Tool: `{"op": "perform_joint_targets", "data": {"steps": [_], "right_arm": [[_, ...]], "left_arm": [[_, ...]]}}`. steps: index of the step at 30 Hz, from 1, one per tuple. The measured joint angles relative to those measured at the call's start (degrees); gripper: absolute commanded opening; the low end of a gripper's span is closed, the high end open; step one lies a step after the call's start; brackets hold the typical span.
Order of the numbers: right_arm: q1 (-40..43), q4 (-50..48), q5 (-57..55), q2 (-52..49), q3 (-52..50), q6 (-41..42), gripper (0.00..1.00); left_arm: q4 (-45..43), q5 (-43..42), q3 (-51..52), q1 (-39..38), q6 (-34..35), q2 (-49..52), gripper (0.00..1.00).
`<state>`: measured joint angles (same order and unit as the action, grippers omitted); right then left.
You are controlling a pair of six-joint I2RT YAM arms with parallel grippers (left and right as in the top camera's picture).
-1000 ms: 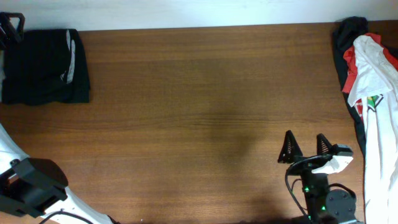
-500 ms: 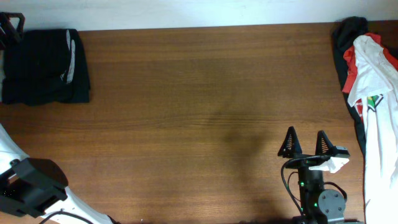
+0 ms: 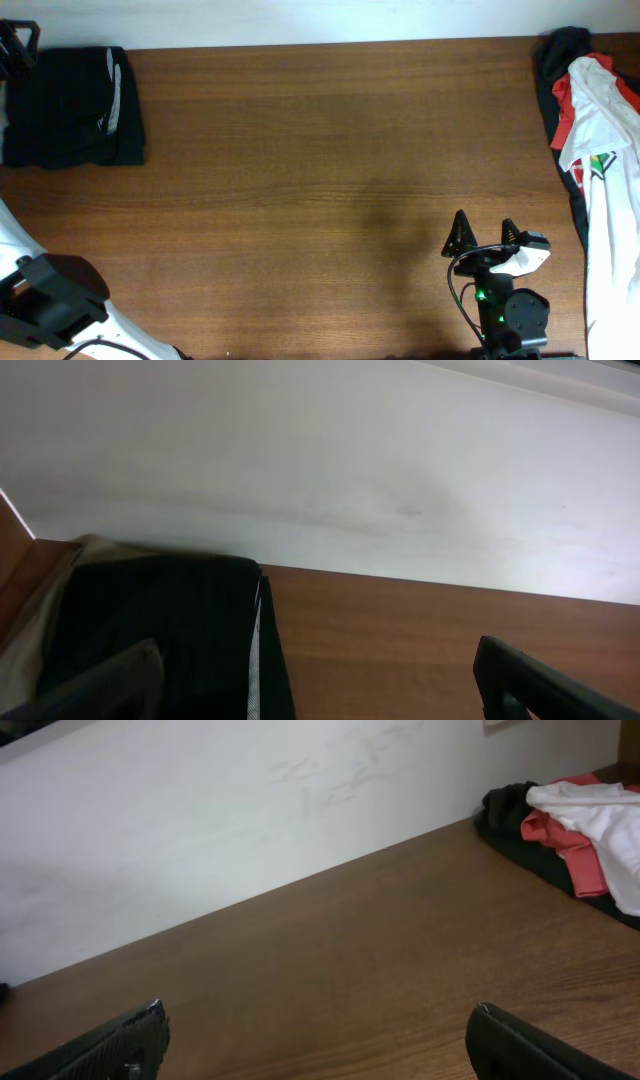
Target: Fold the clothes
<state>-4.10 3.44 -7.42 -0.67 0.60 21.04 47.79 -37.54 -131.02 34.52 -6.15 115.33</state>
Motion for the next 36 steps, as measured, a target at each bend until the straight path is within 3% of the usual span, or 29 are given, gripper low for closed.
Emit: {"op": "perform_joint_targets", "data": {"steps": [14, 18, 22, 24, 28, 30, 36], "right_arm": [[0.0, 0.0, 0.0, 0.0, 0.0, 0.0, 0.99], [0.0, 0.0, 0.0, 0.0, 0.0, 0.0, 0.98], [0.0, 0.0, 0.0, 0.0, 0.0, 0.0, 0.99], [0.0, 0.0, 0.2, 0.0, 0.0, 0.0, 0.99], [0.0, 0.0, 0.2, 0.0, 0.0, 0.0, 0.99], [0.0, 0.1, 0.3, 0.0, 0.0, 0.0, 0.99], [0.1, 0.1, 0.2, 0.1, 0.0, 0.0, 0.99]], "left_arm": [[2.7, 0.3, 0.1, -0.7, 0.0, -0.2, 0.99], [5.4, 0.9, 1.4, -7.6, 0.0, -8.5, 0.99], [3.9, 0.5, 5.1, -25.6, 0.0, -27.0, 0.99], [4.7, 0.1, 13.7, -34.4, -0.5, -36.2, 0.99], [-2.1, 7.5, 39.3, -35.3, -1.3, -49.6, 0.99], [-8.9, 12.9, 53.5, -35.3, -1.6, -56.9, 0.99], [-32.9, 23.1, 93.7, -35.3, -1.8, -91.4, 0.99]]}}
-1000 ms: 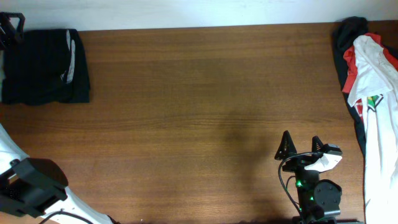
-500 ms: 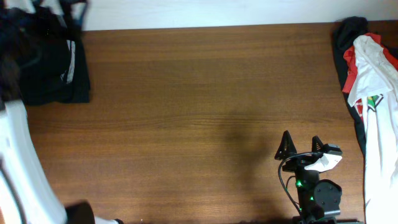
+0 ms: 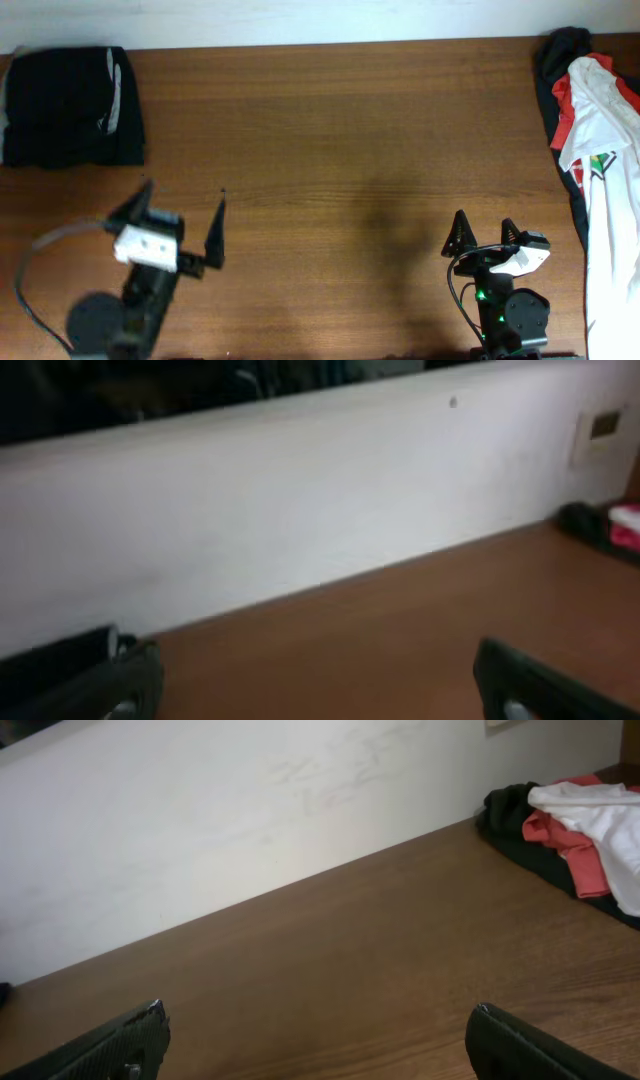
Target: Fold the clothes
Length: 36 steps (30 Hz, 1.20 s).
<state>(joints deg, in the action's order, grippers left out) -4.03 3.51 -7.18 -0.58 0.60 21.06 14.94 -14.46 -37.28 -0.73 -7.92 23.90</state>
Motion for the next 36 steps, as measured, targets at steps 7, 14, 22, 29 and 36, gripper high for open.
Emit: {"op": "perform_joint_targets", "data": {"steps": [7, 14, 22, 29, 36], "right_arm": [[0.0, 0.0, 0.2, 0.0, 0.0, 0.0, 0.99], [0.0, 0.0, 0.2, 0.0, 0.0, 0.0, 0.99], [0.0, 0.0, 0.2, 0.0, 0.0, 0.0, 0.99], [0.0, 0.0, 0.2, 0.0, 0.0, 0.0, 0.98], [0.0, 0.0, 0.2, 0.0, 0.0, 0.0, 0.99]], "left_arm": [[-14.8, 1.5, 25.4, 2.3, 0.0, -18.4, 0.99], [-21.0, 2.8, 34.4, 4.2, 0.0, -22.7, 0.99], [-16.5, 12.5, 36.5, 4.3, 0.0, -23.1, 0.99], [-10.4, 16.0, 36.6, 4.3, 0.0, -23.1, 0.99], [-10.4, 16.0, 36.6, 4.3, 0.0, -23.1, 0.99]]}}
